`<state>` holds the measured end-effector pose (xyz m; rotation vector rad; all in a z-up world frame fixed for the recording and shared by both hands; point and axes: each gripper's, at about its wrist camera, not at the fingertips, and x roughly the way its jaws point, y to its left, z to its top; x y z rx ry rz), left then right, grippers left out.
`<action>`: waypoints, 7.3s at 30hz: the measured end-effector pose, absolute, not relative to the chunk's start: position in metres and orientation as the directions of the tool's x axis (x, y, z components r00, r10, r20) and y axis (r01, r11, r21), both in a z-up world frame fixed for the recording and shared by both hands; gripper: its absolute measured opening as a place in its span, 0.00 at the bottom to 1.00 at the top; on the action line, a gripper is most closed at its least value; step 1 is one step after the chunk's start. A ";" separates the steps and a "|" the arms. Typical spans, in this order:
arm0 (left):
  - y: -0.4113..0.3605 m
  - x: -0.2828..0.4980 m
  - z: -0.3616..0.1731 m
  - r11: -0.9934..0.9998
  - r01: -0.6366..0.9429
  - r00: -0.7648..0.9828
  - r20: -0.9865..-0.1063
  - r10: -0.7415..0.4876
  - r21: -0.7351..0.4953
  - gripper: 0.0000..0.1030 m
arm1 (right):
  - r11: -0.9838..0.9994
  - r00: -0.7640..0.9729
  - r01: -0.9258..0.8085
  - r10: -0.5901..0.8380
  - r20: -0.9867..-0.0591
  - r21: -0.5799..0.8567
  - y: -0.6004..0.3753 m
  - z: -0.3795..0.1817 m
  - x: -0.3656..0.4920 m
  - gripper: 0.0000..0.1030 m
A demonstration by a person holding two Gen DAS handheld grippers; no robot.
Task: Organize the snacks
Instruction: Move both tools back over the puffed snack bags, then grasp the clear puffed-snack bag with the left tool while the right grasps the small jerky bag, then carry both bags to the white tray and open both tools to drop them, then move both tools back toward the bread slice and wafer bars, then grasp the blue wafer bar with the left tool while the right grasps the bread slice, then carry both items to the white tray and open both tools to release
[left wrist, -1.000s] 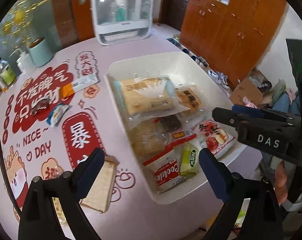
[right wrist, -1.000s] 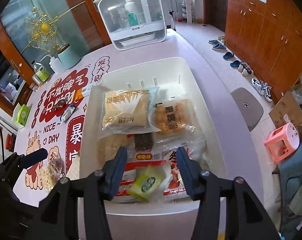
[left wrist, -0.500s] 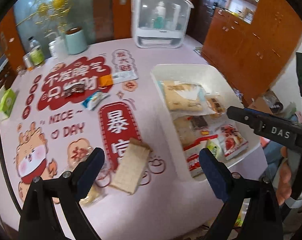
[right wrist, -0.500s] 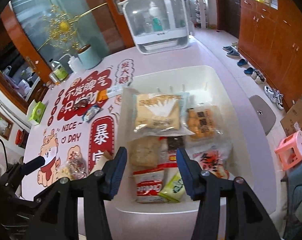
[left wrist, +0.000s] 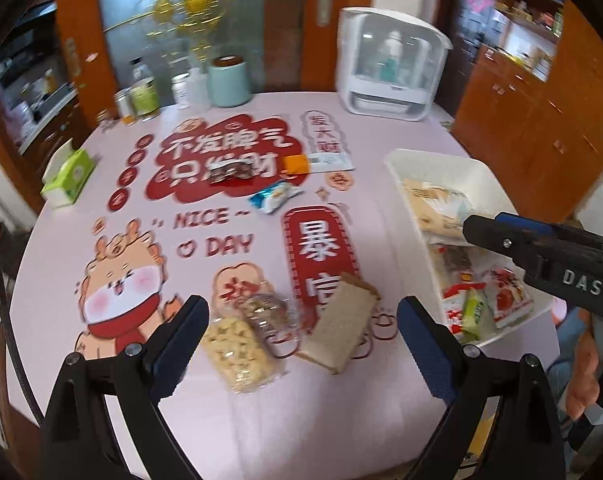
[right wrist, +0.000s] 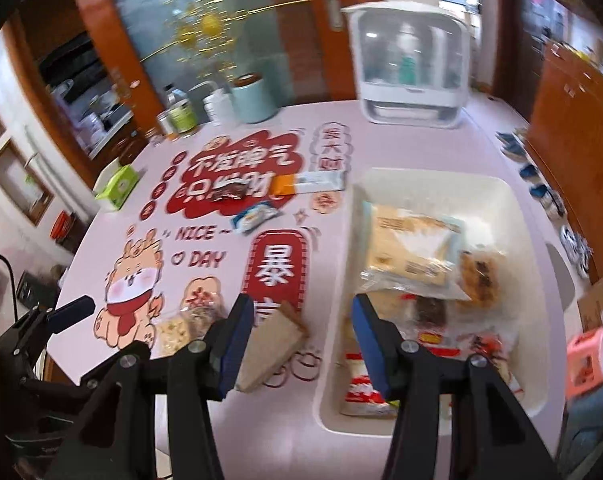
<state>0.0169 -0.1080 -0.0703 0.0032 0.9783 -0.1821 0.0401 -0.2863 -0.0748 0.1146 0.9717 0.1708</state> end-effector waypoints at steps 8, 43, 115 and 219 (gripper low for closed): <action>-0.058 0.016 -0.118 0.990 -0.008 0.466 -0.876 -0.124 -0.144 0.92 | 0.959 0.472 -0.253 0.239 -0.848 0.130 -0.221 -0.098 0.075 0.50; 0.007 0.055 -0.253 0.943 -0.257 0.248 -0.958 -0.146 -0.210 0.56 | 0.908 0.050 -0.361 0.245 -0.968 0.211 -0.118 -0.261 0.128 0.52; -0.316 0.124 -0.079 0.884 0.456 0.389 -0.869 -0.307 -0.108 0.99 | 0.953 0.452 0.188 0.132 -0.882 0.239 -0.441 -0.126 0.030 0.65; -0.156 0.128 -0.067 0.634 0.768 0.185 -0.914 -0.362 -0.095 0.24 | 0.929 0.505 0.350 -0.078 -0.860 0.121 -0.270 -0.109 0.031 0.53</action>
